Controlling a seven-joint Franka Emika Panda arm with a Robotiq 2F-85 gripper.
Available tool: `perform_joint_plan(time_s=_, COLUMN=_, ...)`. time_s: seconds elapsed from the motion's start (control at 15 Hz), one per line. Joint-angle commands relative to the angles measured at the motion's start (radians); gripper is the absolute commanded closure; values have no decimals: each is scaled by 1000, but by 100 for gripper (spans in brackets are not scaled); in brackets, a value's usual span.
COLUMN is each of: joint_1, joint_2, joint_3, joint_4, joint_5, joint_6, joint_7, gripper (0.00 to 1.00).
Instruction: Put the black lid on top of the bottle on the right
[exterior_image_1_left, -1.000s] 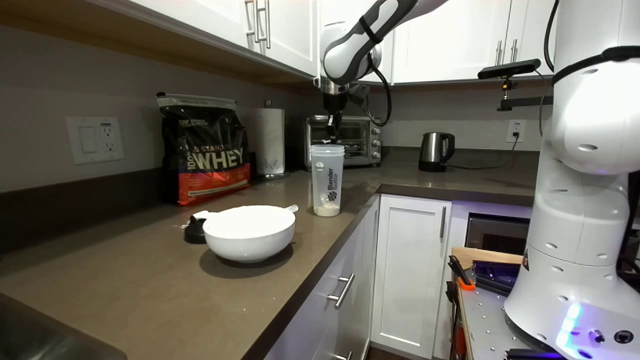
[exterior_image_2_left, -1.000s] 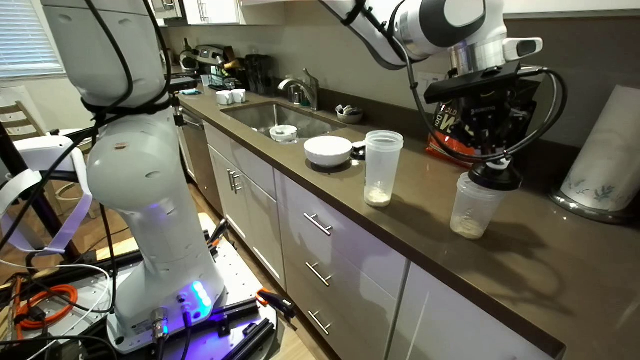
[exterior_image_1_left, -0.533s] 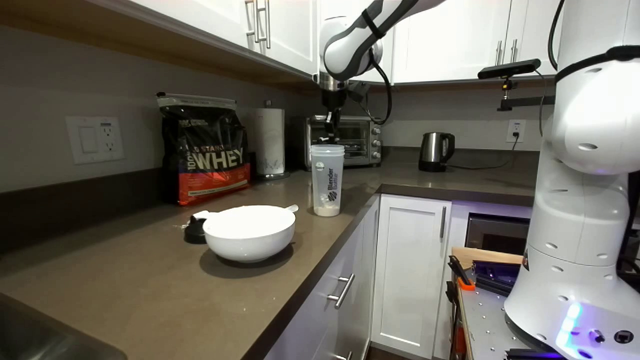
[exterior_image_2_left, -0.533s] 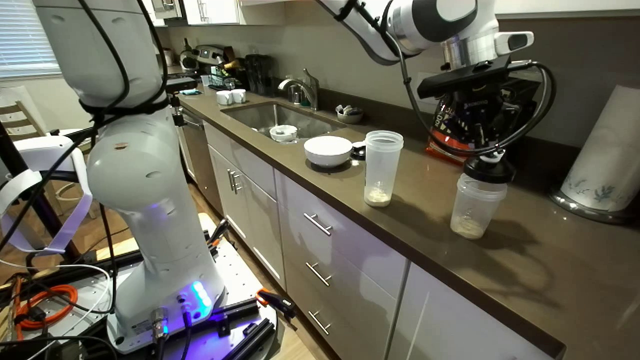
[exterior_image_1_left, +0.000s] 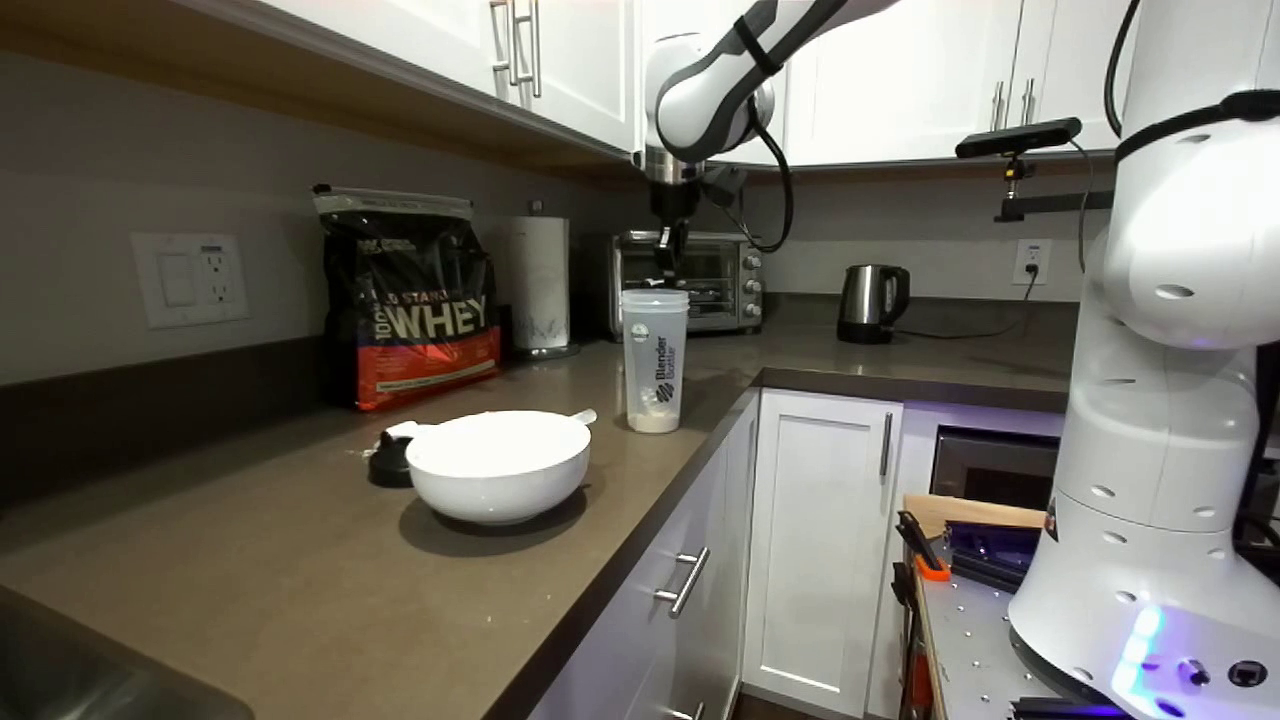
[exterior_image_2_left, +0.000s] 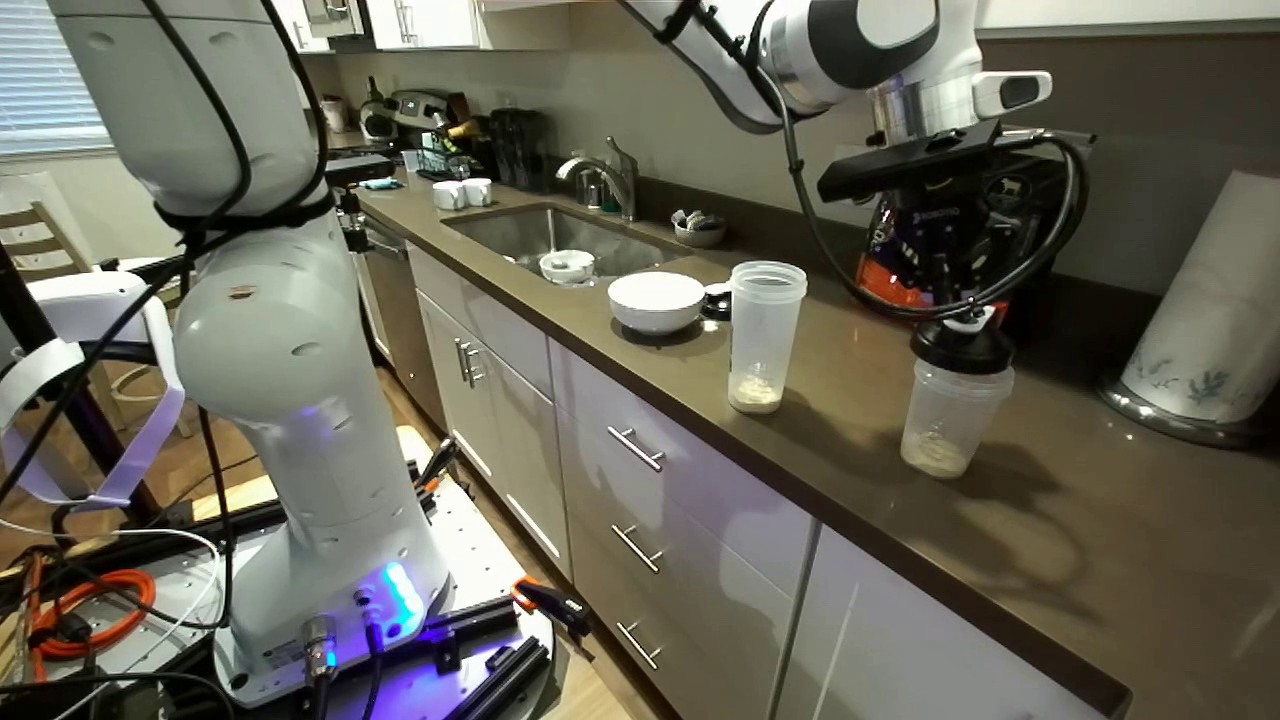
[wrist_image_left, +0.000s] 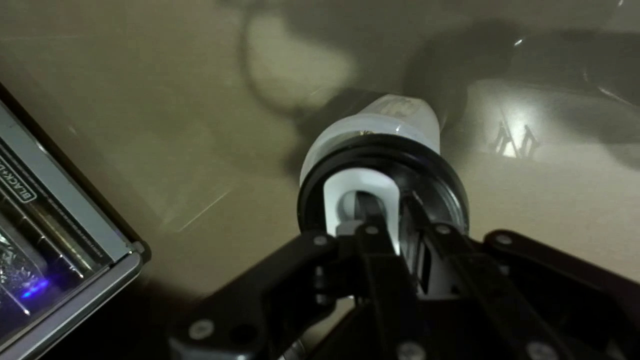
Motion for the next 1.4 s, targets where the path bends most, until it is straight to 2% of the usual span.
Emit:
perform_joint_plan(time_s=0.0, joint_1=-6, joint_2=-21, joint_3=1, joint_4=-18, joint_5=-24, joint_6=-8, joint_7=29, gripper=95)
perform_joint_plan(time_s=1.33, joint_1=-5, joint_2=15, joint_3=-6, joint_4=-2, joint_5=-28, joint_6=5, joint_7=43, gripper=95)
